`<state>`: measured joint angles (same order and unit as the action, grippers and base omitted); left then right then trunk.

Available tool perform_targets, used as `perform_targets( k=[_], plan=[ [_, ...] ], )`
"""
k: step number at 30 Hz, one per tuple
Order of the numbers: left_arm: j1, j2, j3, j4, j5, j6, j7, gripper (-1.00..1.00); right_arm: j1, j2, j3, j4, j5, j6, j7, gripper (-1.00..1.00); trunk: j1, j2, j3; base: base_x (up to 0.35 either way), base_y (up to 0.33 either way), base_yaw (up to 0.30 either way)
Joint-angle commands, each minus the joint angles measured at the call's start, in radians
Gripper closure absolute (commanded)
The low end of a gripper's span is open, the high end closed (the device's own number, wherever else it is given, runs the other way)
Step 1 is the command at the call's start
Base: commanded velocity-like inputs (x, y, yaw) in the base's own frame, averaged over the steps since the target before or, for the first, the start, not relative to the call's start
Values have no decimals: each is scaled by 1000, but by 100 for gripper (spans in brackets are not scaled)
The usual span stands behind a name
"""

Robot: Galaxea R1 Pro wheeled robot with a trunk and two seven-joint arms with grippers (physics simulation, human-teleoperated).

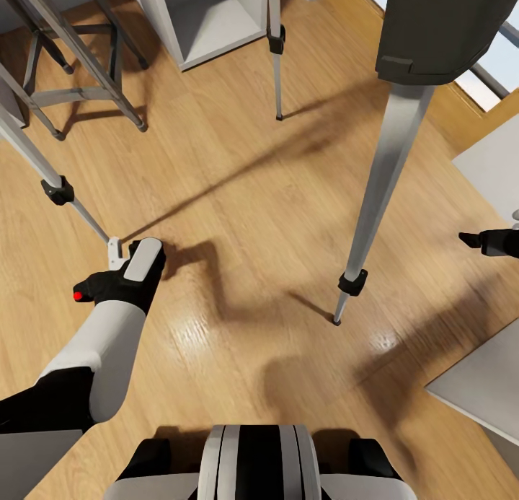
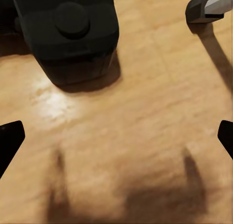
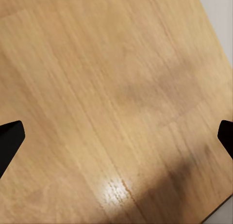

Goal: Attach the digital camera to the camera tripod in the bedroom.

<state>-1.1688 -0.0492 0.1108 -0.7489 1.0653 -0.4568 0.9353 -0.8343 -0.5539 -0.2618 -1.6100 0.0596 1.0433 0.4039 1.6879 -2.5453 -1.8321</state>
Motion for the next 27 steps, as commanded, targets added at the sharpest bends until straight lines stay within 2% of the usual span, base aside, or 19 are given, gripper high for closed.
perform_targets(
  k=[1,16,27],
  plan=[
    [-1,0,3,-1,5,-4,-1,-100,-1,0,0,-1,6,4,7,-100,0,0,-1,0,0,0],
    [-2,7,8,-1,5,-4,-1,-100,0,-1,0,-1,6,4,7,-100,0,0,-1,0,0,0],
    [-2,33,12,-2,5,-3,0,-100,0,-1,0,-1,6,4,7,-100,0,0,-1,0,0,0]
  ],
)
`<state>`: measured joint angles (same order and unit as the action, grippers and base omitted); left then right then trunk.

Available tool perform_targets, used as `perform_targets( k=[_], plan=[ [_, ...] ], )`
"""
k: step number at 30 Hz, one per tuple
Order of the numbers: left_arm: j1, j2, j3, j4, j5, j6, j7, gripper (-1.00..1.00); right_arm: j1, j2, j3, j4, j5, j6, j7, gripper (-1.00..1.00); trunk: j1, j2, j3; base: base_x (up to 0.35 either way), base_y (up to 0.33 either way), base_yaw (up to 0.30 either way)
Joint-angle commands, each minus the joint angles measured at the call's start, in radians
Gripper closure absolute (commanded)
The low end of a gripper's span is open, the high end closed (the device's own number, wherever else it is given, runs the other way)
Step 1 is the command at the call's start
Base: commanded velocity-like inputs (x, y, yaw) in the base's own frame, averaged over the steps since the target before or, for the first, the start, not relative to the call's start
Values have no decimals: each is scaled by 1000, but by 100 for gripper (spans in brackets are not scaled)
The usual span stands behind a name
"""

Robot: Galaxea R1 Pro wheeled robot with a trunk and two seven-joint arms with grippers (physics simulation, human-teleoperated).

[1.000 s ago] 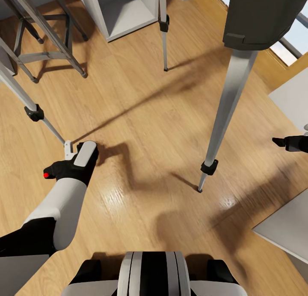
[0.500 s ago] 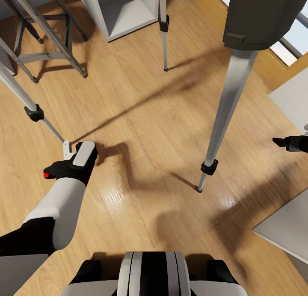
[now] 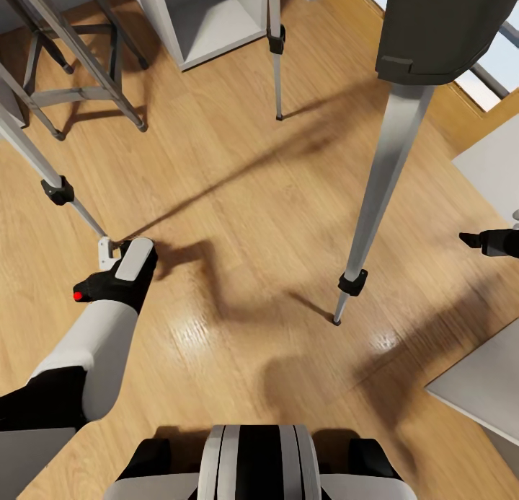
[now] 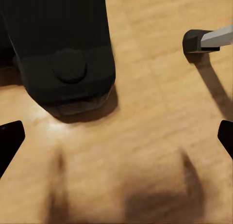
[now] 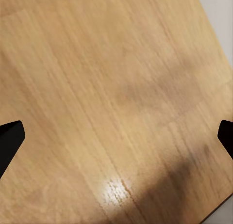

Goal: Attach the digital camera to the camera tripod in the bedroom.

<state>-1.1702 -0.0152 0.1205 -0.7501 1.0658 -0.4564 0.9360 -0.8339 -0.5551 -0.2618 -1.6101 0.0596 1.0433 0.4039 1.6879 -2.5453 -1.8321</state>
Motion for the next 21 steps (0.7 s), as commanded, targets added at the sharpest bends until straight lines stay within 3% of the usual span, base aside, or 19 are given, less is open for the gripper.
perform_targets(
  k=[1,12,21],
  plan=[
    [0,4,3,-1,5,-4,0,-100,-1,0,0,-1,6,4,7,-100,0,0,-1,0,0,0],
    [-1,35,4,-1,6,-4,0,-100,-1,0,0,-1,6,4,7,-100,0,0,-1,0,0,0],
    [-1,43,4,-1,6,-4,0,-100,-1,0,0,-1,6,4,7,-100,0,0,-1,0,0,0]
  ],
)
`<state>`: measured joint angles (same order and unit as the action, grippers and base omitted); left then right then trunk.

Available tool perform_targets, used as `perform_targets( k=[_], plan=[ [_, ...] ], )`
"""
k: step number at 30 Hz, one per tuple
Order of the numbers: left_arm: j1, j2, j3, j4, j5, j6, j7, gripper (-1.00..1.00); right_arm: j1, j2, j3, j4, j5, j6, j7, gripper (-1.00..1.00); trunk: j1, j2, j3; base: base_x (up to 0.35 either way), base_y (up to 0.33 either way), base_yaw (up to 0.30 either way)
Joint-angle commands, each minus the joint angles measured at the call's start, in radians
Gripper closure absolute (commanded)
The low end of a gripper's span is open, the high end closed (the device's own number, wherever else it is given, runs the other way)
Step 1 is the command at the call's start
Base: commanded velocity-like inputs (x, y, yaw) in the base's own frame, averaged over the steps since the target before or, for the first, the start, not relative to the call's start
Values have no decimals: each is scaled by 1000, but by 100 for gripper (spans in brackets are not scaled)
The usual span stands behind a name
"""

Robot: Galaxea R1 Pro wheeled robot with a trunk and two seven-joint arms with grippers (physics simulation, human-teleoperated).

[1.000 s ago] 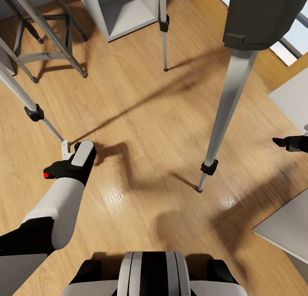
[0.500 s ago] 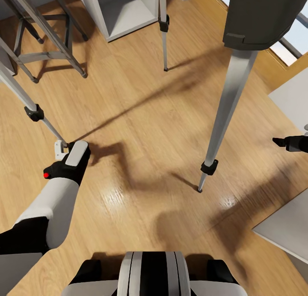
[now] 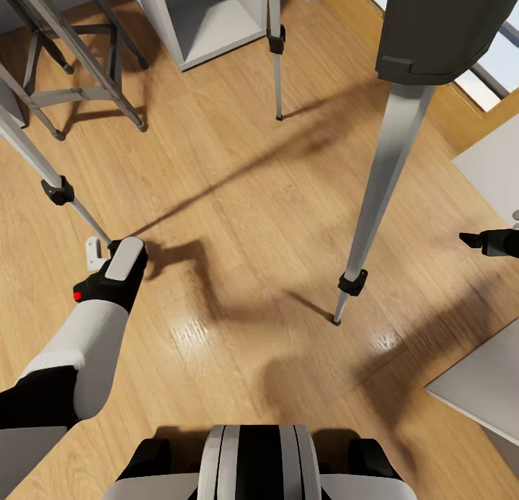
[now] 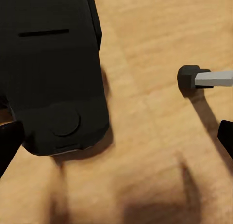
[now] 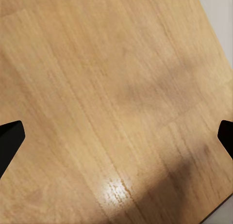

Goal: Attach the digital camera to the camera tripod in the bedroom.

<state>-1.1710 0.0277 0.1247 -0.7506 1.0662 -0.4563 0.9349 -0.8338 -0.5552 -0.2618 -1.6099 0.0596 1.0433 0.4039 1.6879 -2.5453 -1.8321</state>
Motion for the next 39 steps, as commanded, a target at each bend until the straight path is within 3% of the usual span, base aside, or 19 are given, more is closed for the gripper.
perform_targets(
  k=[1,39],
  plan=[
    [0,1,0,-1,6,-4,1,-100,-1,0,0,-1,6,4,7,-100,0,0,0,0,0,0],
    [4,8,0,0,8,-4,-1,-100,0,0,0,-1,6,4,7,-100,9,-5,0,0,0,0]
  ],
)
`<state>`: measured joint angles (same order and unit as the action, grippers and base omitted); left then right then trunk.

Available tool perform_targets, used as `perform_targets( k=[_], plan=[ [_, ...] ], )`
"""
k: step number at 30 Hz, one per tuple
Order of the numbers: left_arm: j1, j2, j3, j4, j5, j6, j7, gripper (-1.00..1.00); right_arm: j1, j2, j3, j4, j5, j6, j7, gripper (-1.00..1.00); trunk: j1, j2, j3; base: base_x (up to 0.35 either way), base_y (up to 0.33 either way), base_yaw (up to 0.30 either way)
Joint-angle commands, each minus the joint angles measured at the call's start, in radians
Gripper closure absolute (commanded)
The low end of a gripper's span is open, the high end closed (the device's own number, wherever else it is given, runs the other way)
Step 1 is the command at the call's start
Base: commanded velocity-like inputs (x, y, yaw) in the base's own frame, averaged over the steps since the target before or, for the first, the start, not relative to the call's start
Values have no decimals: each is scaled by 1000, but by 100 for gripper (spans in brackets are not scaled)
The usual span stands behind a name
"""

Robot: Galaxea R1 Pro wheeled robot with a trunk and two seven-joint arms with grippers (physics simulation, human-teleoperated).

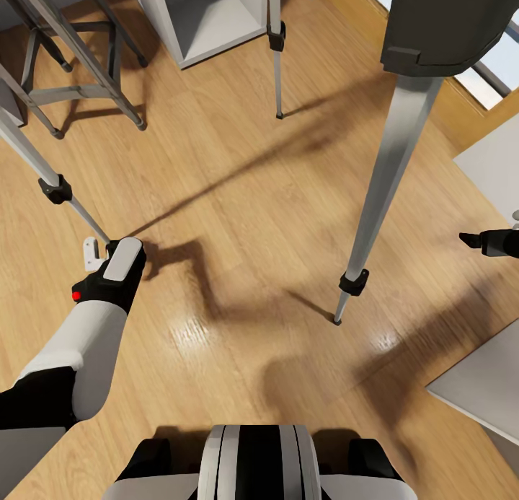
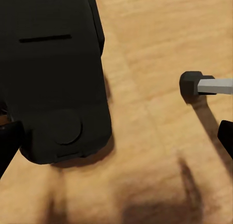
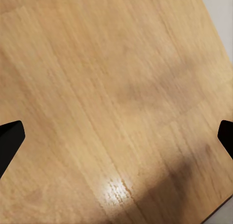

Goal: Attach the digital camera to the camera tripod in the bedroom.

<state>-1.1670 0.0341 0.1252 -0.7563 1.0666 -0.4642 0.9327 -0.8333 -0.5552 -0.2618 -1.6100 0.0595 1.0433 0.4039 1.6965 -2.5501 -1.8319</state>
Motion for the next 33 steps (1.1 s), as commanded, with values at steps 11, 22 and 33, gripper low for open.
perform_targets(
  k=[11,22,33],
  plan=[
    [1,1,-1,5,8,4,1,-100,-1,0,0,-1,6,4,7,-100,0,0,-1,0,0,0],
    [1,-3,-1,5,6,4,8,-100,-1,0,0,-1,6,4,7,-100,0,0,-1,0,0,0],
    [-1,-7,-3,5,5,4,34,-100,-1,0,0,-1,6,4,7,-100,0,0,-1,0,0,0]
  ],
)
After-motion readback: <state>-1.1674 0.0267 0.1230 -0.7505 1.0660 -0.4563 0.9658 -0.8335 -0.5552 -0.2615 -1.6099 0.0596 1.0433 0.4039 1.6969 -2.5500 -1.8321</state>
